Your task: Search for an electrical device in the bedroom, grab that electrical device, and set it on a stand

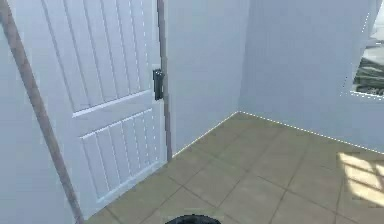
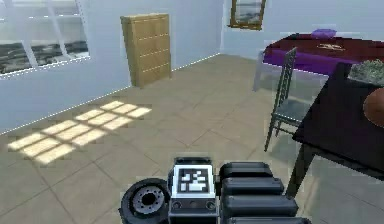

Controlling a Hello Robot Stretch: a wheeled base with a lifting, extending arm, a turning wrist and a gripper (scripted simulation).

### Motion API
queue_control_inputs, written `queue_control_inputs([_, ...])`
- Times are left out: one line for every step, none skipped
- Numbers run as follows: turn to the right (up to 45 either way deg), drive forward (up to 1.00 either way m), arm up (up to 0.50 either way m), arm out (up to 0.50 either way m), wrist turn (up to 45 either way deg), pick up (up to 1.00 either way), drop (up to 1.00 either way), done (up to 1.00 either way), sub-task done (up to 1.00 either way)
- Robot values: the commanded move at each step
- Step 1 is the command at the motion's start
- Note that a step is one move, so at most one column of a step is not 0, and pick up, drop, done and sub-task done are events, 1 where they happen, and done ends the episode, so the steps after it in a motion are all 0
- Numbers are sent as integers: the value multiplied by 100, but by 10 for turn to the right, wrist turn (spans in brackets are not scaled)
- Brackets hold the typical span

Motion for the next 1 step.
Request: queue_control_inputs([390,0,0,0,0,0,0,0,0])
